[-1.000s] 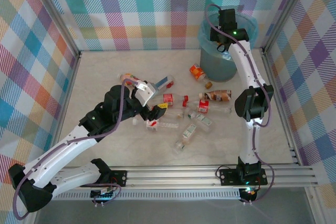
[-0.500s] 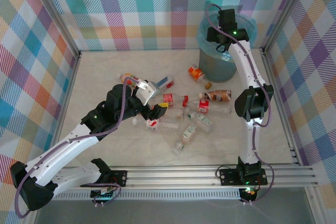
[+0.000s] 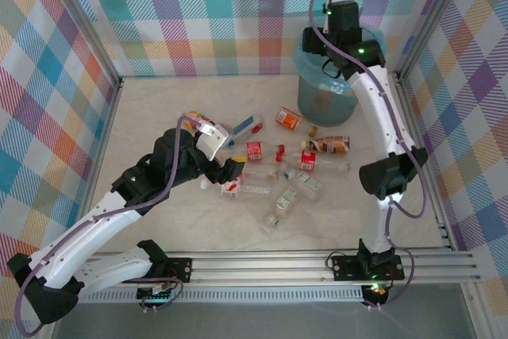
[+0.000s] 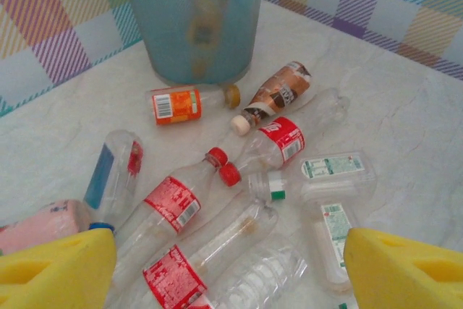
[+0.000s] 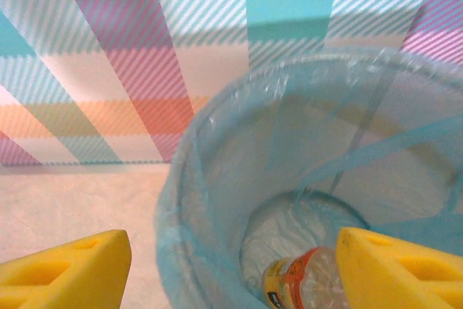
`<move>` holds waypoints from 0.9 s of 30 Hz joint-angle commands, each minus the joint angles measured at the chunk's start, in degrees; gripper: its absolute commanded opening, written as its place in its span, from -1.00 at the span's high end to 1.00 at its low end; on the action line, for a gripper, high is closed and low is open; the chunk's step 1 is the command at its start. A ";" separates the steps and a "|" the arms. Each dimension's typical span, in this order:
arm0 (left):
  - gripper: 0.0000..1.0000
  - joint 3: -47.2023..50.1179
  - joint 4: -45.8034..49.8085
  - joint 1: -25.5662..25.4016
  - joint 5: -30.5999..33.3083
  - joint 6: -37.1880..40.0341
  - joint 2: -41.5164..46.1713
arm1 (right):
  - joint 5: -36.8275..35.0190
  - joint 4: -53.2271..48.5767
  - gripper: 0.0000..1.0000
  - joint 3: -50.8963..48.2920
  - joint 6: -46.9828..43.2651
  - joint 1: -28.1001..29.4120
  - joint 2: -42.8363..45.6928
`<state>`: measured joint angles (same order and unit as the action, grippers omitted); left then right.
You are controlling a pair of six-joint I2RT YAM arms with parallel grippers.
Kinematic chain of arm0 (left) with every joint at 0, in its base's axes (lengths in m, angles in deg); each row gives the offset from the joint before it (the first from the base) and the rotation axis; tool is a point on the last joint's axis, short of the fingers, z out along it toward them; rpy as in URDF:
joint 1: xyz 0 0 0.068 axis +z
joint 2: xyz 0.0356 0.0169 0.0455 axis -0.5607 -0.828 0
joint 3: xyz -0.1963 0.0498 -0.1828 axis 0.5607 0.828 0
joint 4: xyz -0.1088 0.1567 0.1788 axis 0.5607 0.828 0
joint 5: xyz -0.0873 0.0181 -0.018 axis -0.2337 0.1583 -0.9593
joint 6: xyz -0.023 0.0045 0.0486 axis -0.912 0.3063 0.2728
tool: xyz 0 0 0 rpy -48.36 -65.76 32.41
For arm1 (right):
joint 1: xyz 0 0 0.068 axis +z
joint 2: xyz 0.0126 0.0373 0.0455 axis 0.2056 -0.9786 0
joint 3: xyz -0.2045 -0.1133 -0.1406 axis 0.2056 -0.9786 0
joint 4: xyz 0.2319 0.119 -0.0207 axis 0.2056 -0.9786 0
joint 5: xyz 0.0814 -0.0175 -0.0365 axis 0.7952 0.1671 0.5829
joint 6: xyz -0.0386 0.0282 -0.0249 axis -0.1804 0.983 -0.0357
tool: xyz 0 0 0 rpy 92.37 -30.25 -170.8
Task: Put the plastic bottles in the bin
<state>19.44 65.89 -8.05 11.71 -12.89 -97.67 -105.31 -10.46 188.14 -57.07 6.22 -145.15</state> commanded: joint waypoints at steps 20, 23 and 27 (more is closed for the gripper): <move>-0.65 -1.63 22.20 3.34 -7.17 45.39 -9.47 | 19.77 14.13 -0.43 -51.68 2.39 8.52 43.84; -0.67 0.88 18.09 4.45 -8.03 45.72 -12.30 | 25.16 15.88 -0.43 -59.31 2.83 8.96 48.80; -0.68 2.53 14.46 5.67 -9.41 45.77 -17.07 | 26.07 13.04 -0.43 -63.69 3.06 9.33 52.73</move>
<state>20.60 84.04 -3.22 5.24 30.52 -112.62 -83.34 0.31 126.06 -55.26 15.14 -94.79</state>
